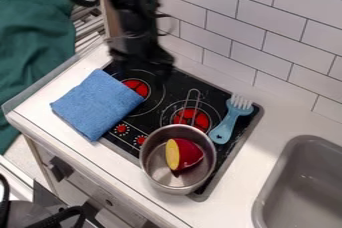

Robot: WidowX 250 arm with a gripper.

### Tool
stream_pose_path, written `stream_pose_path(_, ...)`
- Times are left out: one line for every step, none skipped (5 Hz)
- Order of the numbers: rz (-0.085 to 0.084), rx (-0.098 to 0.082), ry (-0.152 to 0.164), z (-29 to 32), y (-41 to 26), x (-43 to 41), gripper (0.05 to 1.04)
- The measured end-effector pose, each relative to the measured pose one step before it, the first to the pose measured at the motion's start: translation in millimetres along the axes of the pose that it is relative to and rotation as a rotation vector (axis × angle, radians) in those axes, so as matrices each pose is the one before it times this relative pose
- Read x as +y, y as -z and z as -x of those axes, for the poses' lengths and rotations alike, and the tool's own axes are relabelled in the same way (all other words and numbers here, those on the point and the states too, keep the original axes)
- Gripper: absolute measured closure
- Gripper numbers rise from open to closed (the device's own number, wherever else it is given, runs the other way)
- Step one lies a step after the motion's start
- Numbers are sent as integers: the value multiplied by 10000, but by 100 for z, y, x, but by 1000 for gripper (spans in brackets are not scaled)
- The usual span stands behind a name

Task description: Move the cloth to the upper part of the left burner

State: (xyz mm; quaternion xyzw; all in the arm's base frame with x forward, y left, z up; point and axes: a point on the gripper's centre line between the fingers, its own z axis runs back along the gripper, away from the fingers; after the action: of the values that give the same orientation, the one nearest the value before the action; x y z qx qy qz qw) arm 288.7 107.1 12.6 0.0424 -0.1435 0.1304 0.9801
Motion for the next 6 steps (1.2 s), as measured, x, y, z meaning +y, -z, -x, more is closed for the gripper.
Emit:
stream_pose_path(-191, 734, -18, 3119, 173, 2096, 83)
stream_pose_path(196, 73, -495, 1891, 880, 1816, 83)
stream_pose_path(147, 79, -192, 37, 880, 429, 83)
stream_pose_path(-101, -73, -157, -922, 367, 736, 83)
stream_pose_path(-216, 87, 102, -573, 1015, 239, 83)
stream_pose_path(-112, 289, 646, -682, 1624, -1083, 83)
